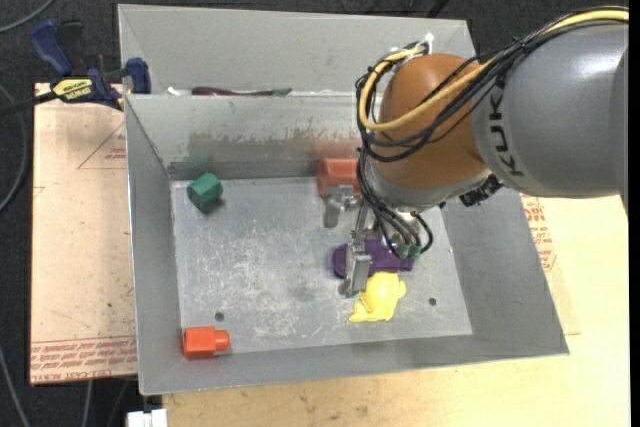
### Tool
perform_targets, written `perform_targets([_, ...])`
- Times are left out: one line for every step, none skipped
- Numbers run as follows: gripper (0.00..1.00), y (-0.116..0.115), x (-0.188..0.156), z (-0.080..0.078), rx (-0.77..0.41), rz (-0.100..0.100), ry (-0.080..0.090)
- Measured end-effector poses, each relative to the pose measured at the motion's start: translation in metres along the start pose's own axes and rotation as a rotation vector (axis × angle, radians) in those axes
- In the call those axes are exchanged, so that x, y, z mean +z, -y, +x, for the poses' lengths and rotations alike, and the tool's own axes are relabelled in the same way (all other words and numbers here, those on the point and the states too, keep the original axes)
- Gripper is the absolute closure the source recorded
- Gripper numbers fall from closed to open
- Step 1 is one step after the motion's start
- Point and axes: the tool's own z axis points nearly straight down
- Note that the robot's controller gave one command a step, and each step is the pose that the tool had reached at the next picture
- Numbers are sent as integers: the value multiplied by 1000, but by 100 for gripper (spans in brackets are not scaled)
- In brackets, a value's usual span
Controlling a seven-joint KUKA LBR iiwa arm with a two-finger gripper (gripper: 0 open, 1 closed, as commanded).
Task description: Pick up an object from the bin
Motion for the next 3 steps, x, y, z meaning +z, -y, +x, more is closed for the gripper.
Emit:
perform_targets([0,0,-5,-2,2,-1,8])
perform_targets([0,54,59,-18,60,-2,9])
perform_targets([0,80,63,-36,-24,-1,3])
